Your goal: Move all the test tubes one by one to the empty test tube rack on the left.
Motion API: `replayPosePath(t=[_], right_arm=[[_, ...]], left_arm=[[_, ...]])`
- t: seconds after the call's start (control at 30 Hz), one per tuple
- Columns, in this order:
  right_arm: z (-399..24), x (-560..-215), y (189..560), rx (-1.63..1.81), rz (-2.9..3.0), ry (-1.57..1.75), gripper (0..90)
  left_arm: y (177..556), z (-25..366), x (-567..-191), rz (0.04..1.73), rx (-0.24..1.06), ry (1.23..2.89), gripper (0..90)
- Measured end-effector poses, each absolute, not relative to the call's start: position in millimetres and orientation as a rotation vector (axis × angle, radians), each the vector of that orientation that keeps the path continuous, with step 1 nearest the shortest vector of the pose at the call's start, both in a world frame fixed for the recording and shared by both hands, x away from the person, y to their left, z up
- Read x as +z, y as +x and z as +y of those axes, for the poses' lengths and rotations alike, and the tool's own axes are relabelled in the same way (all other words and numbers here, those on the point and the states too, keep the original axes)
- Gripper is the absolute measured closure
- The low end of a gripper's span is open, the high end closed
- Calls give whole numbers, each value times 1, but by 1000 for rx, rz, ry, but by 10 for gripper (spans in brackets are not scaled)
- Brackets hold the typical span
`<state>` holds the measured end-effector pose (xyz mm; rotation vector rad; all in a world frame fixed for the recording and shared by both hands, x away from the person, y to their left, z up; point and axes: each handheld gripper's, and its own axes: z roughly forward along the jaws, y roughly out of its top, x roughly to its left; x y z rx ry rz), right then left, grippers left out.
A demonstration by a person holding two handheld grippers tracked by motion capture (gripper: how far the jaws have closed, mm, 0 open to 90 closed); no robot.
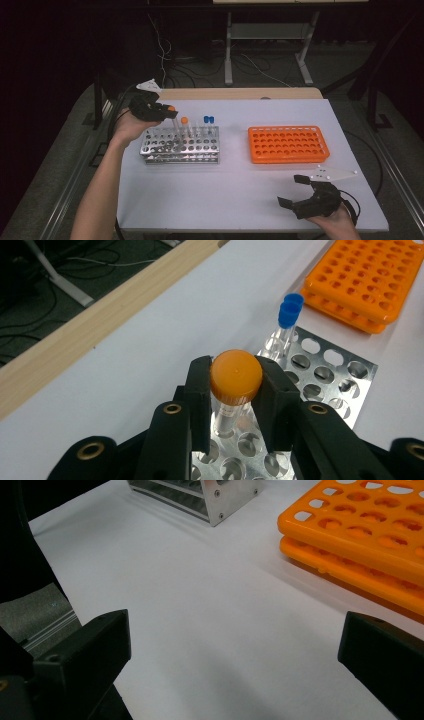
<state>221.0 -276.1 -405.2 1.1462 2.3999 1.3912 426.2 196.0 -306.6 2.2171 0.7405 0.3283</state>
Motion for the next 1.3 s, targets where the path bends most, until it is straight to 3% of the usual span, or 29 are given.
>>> replayPosePath(t=[0.4, 0.9, 1.17, 1.3], right_arm=[[-283, -410, 217, 1412, 2375, 1173, 2], [-290, -413, 216, 1437, 2342, 1198, 1], [-292, -414, 216, 1451, 2330, 1201, 1], [-292, -414, 217, 1453, 2327, 1202, 1]], left_arm=[[427, 193, -321, 746, 306, 2203, 678], [386, 206, -317, 842, 261, 1968, 133], [336, 206, -334, 826, 245, 1941, 0], [318, 203, -341, 802, 238, 1928, 0]])
